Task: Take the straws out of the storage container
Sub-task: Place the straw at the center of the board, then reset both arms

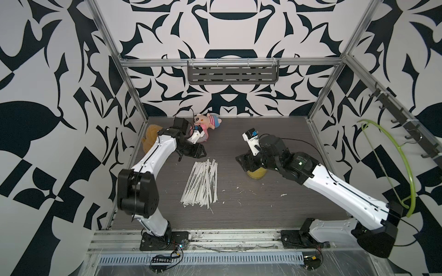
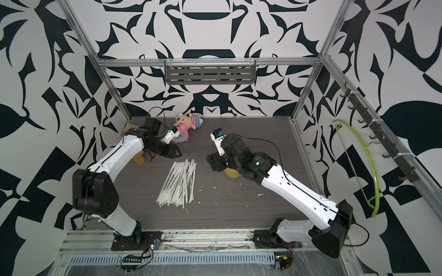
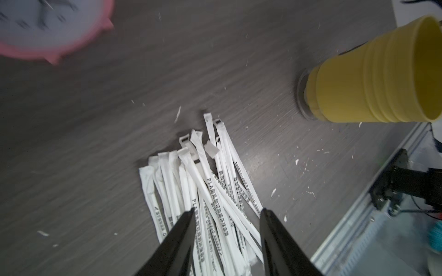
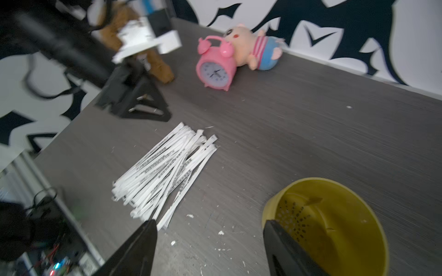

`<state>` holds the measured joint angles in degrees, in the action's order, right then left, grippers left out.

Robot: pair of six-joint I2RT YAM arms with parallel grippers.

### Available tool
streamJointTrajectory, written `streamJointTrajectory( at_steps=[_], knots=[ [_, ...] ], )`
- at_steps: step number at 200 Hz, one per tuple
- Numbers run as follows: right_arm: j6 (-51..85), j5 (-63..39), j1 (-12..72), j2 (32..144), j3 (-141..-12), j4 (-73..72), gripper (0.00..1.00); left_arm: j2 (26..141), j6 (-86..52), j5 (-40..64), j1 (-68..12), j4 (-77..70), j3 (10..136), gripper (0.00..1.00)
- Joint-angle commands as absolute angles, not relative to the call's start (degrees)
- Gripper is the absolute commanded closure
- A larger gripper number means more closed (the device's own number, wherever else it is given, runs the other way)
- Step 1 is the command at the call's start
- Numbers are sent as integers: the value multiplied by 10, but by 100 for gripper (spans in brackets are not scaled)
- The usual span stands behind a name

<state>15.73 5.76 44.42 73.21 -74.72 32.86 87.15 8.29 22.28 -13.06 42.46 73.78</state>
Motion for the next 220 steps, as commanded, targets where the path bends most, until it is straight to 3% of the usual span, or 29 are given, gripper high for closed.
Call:
streamJointTrajectory(
  at_steps=[1, 29, 50, 77, 123, 145, 169, 193, 220],
  knots=[
    [179, 152, 349, 757, -783, 339, 21, 743, 62, 146, -128, 204, 619, 46],
    [179, 201, 188, 772, -733, 274, 18, 621, 54, -31, -105, 70, 482, 43],
    [133, 244, 133, 778, -632, 150, 14, 577, 51, -52, -82, -41, 379, 36],
    [64, 289, 129, 805, -526, 29, 8, 597, 47, -37, -69, -132, 304, 35],
    [30, 247, 126, 845, -386, -222, 8, 713, 9, 56, 17, -300, 264, 35],
    [-2, 206, 126, 854, -380, -270, 8, 765, -56, 162, 81, -379, 255, 35],
    [-42, 183, 126, 857, -384, -260, 9, 773, -55, 221, 95, -368, 262, 37],
    [-42, 216, 125, 832, -366, -221, 9, 746, -56, 210, 95, -427, 215, 37],
    [-57, 173, 119, 847, -322, -262, 9, 735, -56, 167, 95, -448, 183, 36]
  ],
)
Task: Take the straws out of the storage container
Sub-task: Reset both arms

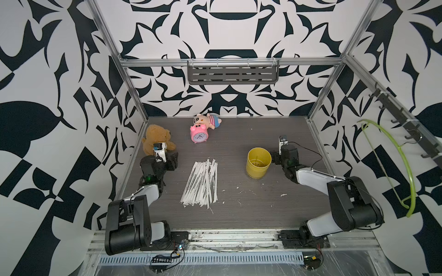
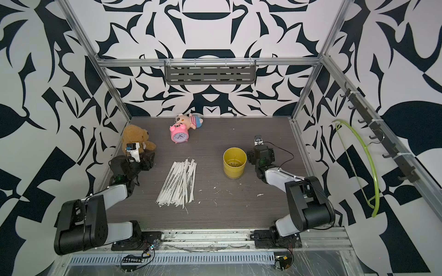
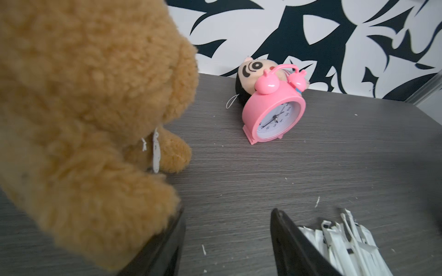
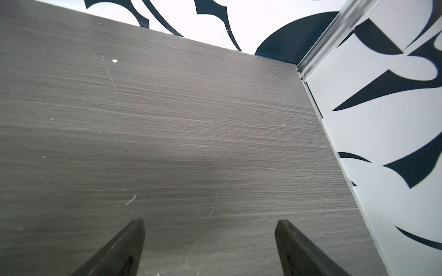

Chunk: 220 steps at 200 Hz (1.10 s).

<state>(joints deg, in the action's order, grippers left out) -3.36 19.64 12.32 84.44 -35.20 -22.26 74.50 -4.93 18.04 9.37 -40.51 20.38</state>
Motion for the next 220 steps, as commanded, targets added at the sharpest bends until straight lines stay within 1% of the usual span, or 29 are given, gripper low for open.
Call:
streamJointTrajectory(
  at_steps=[1, 13, 29, 36, 48, 56, 71, 87, 111, 124, 137, 152, 162, 166, 172, 180, 184, 187, 195, 220],
  knots=[
    [-57, 172, 119, 848, -321, -264, 9, 735, -55, 165, 95, -443, 184, 36],
    [-69, 150, 118, 864, -301, -313, 9, 734, -39, 139, 92, -406, 190, 36],
    [-77, 139, 119, 880, -306, -325, 10, 736, -40, 132, 92, -399, 197, 36],
    [-68, 140, 113, 885, -319, -307, 10, 751, -40, 139, 92, -409, 199, 36],
    [-61, 110, 96, 890, -330, -288, 10, 787, -50, 166, 93, -455, 200, 36],
    [-57, 73, 86, 889, -332, -283, 10, 796, -49, 199, 93, -454, 206, 36],
    [-53, 57, 77, 884, -324, -292, 11, 830, -39, 259, 87, -508, 202, 37],
    [-48, 47, 70, 874, -305, -317, 11, 848, -24, 253, 77, -521, 199, 36],
    [-17, -16, 22, 878, -297, -334, 11, 859, -30, 220, 73, -538, 193, 35],
    [-27, -32, 18, 869, -275, -364, 11, 877, -17, 212, 60, -565, 184, 34],
    [-30, -41, 18, 864, -230, -441, 11, 901, -3, 167, 31, -613, 177, 32],
    [-29, -52, 18, 893, -183, -561, 8, 875, 2, 155, 28, -550, 185, 31],
    [-32, -55, 18, 880, -198, -499, 7, 885, -7, 136, 26, -556, 190, 30],
    [-31, -60, 14, 880, -201, -499, 5, 889, -12, 125, 26, -558, 193, 29],
    [-24, -60, 11, 888, -200, -518, 1, 891, -19, 110, 27, -546, 203, 26],
    [-13, -29, 11, 886, -208, -490, 0, 888, -23, 87, 26, -508, 221, 20],
    [-2, 1, 11, 885, -218, -472, 0, 885, -29, 75, 26, -487, 226, 16],
    [8, 20, 10, 889, -222, -474, 0, 883, -29, 69, 27, -483, 226, 9],
    [8, 29, 10, 895, -221, -482, 0, 887, -32, 66, 27, -493, 225, 1],
    [10, 28, 9, 890, -223, -470, 0, 887, -32, 66, 26, -492, 225, 0]
  ],
)
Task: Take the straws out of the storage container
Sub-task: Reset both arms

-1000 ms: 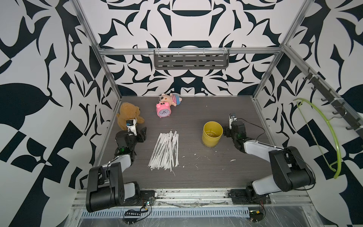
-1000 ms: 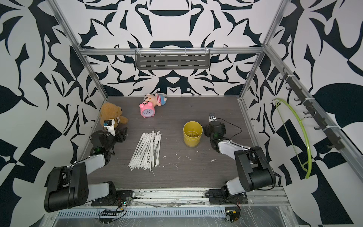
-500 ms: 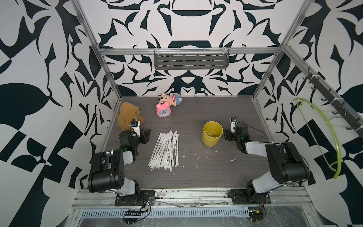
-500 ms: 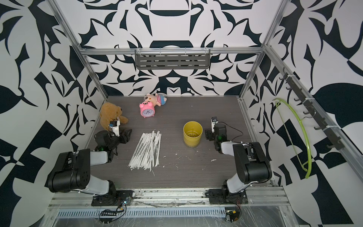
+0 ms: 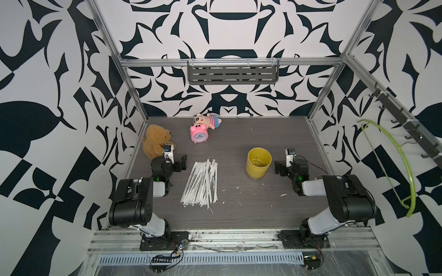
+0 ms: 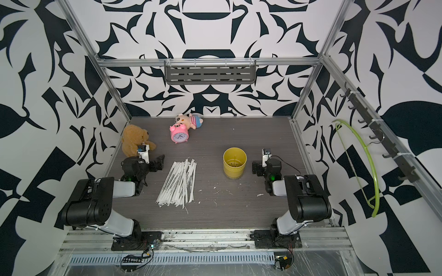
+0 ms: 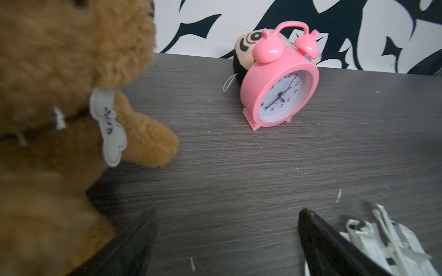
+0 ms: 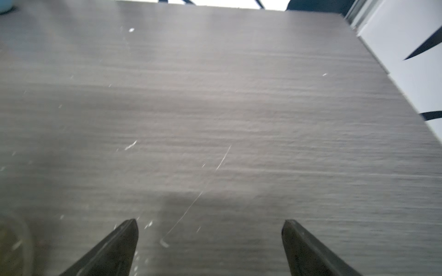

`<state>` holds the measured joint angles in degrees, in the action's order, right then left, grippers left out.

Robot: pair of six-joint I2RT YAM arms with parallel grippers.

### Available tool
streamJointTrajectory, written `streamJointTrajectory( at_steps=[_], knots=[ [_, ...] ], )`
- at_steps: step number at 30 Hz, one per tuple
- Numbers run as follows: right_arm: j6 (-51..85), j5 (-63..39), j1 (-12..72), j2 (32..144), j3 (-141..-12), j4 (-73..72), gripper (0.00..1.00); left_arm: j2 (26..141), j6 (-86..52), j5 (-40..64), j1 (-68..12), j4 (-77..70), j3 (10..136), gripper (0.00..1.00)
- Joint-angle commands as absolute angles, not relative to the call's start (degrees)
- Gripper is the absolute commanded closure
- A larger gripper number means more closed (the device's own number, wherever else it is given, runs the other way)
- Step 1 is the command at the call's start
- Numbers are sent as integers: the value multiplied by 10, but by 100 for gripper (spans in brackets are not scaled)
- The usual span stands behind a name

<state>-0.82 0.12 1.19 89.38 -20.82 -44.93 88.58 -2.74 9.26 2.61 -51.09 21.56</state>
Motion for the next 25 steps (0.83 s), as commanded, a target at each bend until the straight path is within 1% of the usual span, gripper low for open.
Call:
streamJointTrajectory(
  at_steps=[1, 18, 25],
  knots=[
    [10, 28, 9, 891, -223, -470, 0, 887, -32, 66, 26, -492, 225, 0],
    [9, 31, 10, 885, -214, -482, 0, 889, -32, 68, 27, -498, 222, 0],
    [9, 31, 10, 884, -214, -483, 0, 889, -30, 46, 21, -499, 223, 0]
  ],
)
